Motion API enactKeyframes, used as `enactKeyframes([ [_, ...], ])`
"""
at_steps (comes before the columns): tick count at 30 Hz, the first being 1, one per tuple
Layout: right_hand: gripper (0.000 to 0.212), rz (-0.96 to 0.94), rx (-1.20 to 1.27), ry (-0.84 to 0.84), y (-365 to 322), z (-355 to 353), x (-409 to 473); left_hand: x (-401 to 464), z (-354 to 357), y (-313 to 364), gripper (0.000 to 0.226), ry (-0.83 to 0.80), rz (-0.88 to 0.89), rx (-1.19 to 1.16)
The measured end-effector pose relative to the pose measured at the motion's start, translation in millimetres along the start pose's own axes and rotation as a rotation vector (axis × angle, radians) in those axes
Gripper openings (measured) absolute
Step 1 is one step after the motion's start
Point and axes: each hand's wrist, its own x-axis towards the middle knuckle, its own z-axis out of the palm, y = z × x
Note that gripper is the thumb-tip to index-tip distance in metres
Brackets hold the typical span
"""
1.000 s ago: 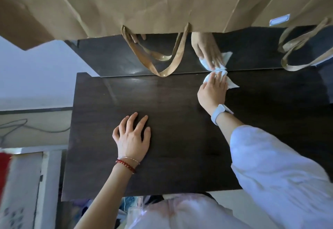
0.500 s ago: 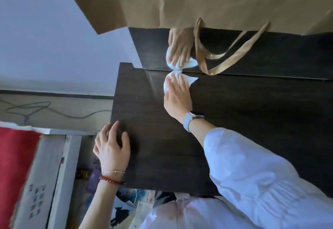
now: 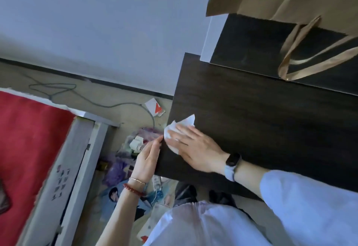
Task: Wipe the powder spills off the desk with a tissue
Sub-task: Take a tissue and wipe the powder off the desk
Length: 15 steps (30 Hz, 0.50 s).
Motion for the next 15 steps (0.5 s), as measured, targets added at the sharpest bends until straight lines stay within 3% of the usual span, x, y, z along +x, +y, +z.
enactKeyframes([
  [4, 0.05, 0.367, 0.028, 0.064, 48.2, -34.5, 66.1, 0.2, -1.6, -4.6, 0.04, -0.026, -0.014, -0.045],
  [6, 0.048, 0.464, 0.079, 0.099, 46.0, -40.0, 85.2, 0.5, -1.1, -4.9, 0.042, -0.021, -0.022, -0.102],
  [8, 0.05, 0.423, 0.055, 0.115, 23.6, -30.5, 78.3, 2.0, -1.8, -4.9, 0.045, -0.016, -0.063, -0.173],
  [13, 0.063, 0.068, 0.016, 0.012, -67.5, 12.5, 2.0, 4.2, -8.4, -5.3, 0.079, -0.11, -0.18, -0.335],
  [15, 0.059, 0.011, -0.047, -0.018, -81.6, 20.9, -16.4, -1.3, -7.4, -6.4, 0.061, -0.083, -0.186, -0.364],
])
